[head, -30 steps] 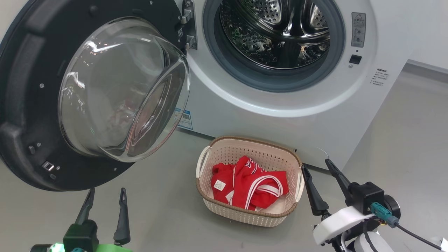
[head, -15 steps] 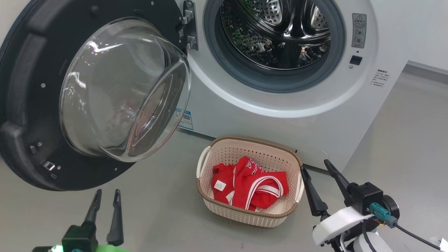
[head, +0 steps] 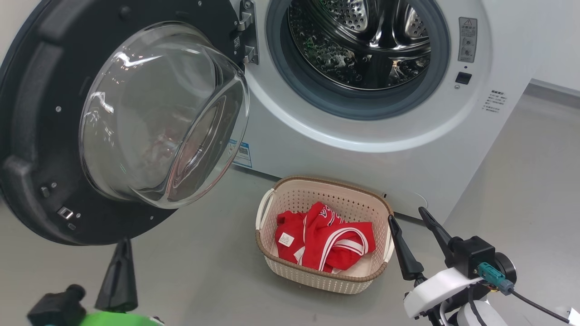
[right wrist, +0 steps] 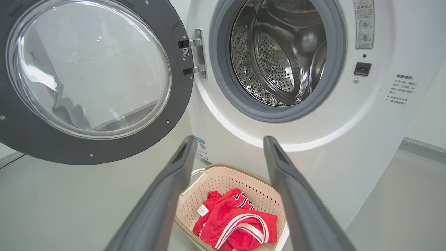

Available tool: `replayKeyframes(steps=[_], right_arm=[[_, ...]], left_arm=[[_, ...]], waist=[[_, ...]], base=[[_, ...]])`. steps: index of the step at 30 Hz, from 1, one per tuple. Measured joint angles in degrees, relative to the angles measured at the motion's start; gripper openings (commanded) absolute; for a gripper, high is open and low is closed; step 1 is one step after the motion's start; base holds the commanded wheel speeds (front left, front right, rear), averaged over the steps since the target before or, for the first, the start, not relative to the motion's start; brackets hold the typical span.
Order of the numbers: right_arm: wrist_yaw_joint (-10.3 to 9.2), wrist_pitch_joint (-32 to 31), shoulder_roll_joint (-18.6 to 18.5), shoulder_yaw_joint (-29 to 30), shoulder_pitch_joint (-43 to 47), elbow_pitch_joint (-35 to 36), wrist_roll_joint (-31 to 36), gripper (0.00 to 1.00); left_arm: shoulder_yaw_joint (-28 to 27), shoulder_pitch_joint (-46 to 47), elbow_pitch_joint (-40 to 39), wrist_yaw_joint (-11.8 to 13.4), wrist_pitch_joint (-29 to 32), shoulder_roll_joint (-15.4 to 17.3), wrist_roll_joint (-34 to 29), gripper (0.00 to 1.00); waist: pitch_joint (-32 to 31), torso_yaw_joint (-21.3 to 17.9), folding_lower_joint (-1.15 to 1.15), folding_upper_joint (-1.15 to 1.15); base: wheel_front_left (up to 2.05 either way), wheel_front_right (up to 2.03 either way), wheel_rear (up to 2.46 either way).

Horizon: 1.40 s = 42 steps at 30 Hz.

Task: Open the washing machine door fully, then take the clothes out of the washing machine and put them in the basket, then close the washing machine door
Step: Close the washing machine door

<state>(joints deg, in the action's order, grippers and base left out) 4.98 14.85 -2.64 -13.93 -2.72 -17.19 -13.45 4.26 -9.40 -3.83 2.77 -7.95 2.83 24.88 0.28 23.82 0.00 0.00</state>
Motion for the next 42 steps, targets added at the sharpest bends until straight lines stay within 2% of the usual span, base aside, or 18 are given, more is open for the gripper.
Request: replayKeyframes(steps=[2,5,10,13,17,18,19,20,24,26,28,29,35,42], right_arm=[[0.01,0.0,0.01,0.0,0.0,0.0,0.0,1.0],[0.01,0.0,0.01,0.01,-0.01,0.01,0.0,1.0],[0.01,0.0,0.02,-0.07,-0.01,0.1,0.01,1.0],[0.0,0.0,0.01,-0.01,-0.02,0.21,0.02,1.0],[0.0,0.0,0.01,0.19,-0.03,0.23,0.25,1.0],[0.0,0.0,0.01,0.19,-0.03,0.23,0.25,1.0],[0.0,0.0,-0.02,0.21,-0.03,0.22,0.37,1.0],[0.01,0.0,0.01,0.0,-0.05,0.22,0.43,1.0],[0.01,0.0,0.01,0.02,-0.07,0.25,0.44,1.0],[0.01,0.0,0.0,0.14,-0.09,0.29,0.53,1.0],[0.01,0.0,-0.01,0.16,-0.18,0.29,0.6,1.0],[0.01,0.0,-0.01,0.16,-0.18,0.29,0.6,1.0],[0.26,0.0,-0.13,-0.03,-0.34,0.35,1.01,1.0],[0.45,0.0,-0.7,-0.42,-0.76,0.42,1.72,1.0]], left_arm=[[-1.35,0.12,-1.47,-1.7,-0.32,-0.11,8.45,0.0],[-2.09,0.27,-4.25,-2.6,-1.75,-0.08,21.73,0.0],[-0.68,0.73,-9.32,-3.18,-5.32,-0.15,35.78,0.0],[-1.89,1.12,-11.39,-4.41,-6.32,-0.22,44.09,0.0],[-9.31,2.77,-12.12,-6.16,-6.3,-0.55,55.15,0.0],[-9.31,2.77,-12.12,-6.16,-6.3,-0.55,55.15,0.0],[-12.11,3.38,-12.13,-6.35,-6.3,-0.52,57.95,0.0],[-17.39,3.87,-12.16,-6.69,-6.24,-0.62,62.35,0.0],[-24.77,4.38,-10.01,-6.59,-5.42,0.53,64.91,0.0],[-27.96,5.65,-8.69,-6.42,-4.27,2.46,68.42,0.0],[-30.28,7.01,-6.41,-5.04,-2.92,5.56,69.81,0.0],[-30.28,7.01,-6.41,-5.04,-2.92,5.56,69.81,0.0],[-32.96,9.09,0.1,-1.08,2.23,12.84,72.13,0.0],[-32.23,13.37,7.31,2.3,7.76,17.79,74.93,0.0]], waist=[[0.03,0.06,0.0,0.0],[0.14,0.11,0.0,0.0],[0.71,-0.03,0.0,0.0],[1.03,-0.08,0.0,0.0],[1.56,-0.13,0.0,0.0],[1.56,-0.13,0.0,0.0],[1.61,-0.14,0.0,0.0],[1.67,-0.23,0.0,0.0],[1.97,-0.55,0.0,0.0],[2.18,-0.58,0.0,0.0],[2.32,-0.65,0.0,0.0],[2.32,-0.65,0.0,0.0],[2.87,-1.2,0.0,0.0],[4.1,-1.93,0.0,0.0]], base=[[0.0,0.0,0.0],[0.0,0.0,0.0],[0.0,0.0,0.0],[0.0,0.0,0.0],[0.0,0.0,0.0],[0.0,0.0,0.0],[0.0,0.0,0.0],[0.0,0.0,0.0],[0.0,0.0,0.0],[0.0,0.0,0.0],[0.0,0.0,0.0],[0.0,0.0,0.0],[0.0,0.0,0.0],[0.0,0.0,0.0]])
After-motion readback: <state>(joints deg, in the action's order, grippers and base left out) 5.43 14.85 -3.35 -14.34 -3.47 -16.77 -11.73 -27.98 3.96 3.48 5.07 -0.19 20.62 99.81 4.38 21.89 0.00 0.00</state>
